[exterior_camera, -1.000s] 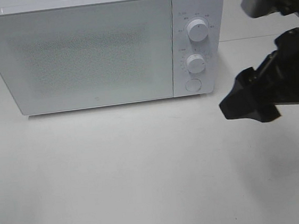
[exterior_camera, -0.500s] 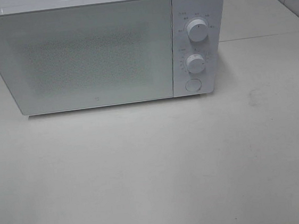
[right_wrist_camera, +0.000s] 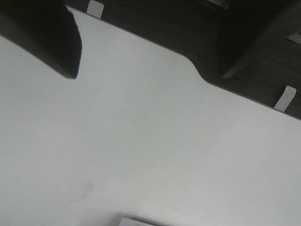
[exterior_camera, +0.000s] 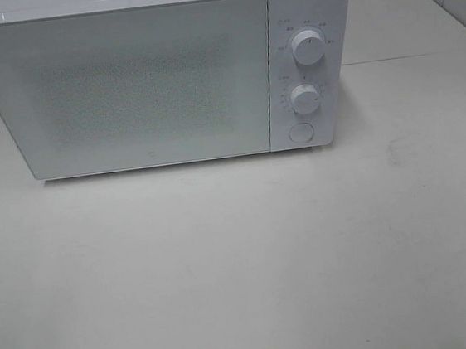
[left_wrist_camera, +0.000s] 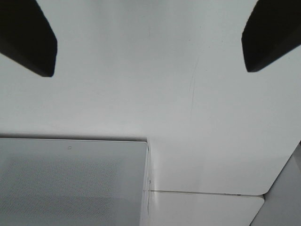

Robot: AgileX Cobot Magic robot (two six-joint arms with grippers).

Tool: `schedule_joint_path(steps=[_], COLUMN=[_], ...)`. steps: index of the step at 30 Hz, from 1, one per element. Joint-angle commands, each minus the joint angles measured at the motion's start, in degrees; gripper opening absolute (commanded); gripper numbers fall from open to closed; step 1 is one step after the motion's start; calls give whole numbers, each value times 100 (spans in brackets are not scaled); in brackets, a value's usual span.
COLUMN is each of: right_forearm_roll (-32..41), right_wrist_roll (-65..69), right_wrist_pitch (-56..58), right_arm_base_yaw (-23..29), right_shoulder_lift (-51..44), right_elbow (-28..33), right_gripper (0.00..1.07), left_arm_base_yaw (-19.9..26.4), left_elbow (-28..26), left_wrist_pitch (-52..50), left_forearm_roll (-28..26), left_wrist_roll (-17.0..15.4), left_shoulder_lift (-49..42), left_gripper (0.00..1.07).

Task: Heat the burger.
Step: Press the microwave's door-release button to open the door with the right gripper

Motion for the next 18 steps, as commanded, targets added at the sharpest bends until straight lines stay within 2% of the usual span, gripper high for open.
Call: schedule_joint_path(steps=[1, 18], right_forearm_roll=[-52, -258], right_wrist_roll=[166, 195], right_wrist_pitch=[372, 372], right_arm_base_yaw=[-40, -40], right_shoulder_lift=[-229, -367], right_elbow=[-29, -29], right_gripper=[76, 76], left_arm_base_yaw=[11, 11], left_elbow=[17, 17], left_wrist_pitch=[-11, -11], left_forearm_roll=[-23, -23], left_wrist_roll=[6, 6], left_shoulder_lift=[-126, -126], left_gripper=[101, 101])
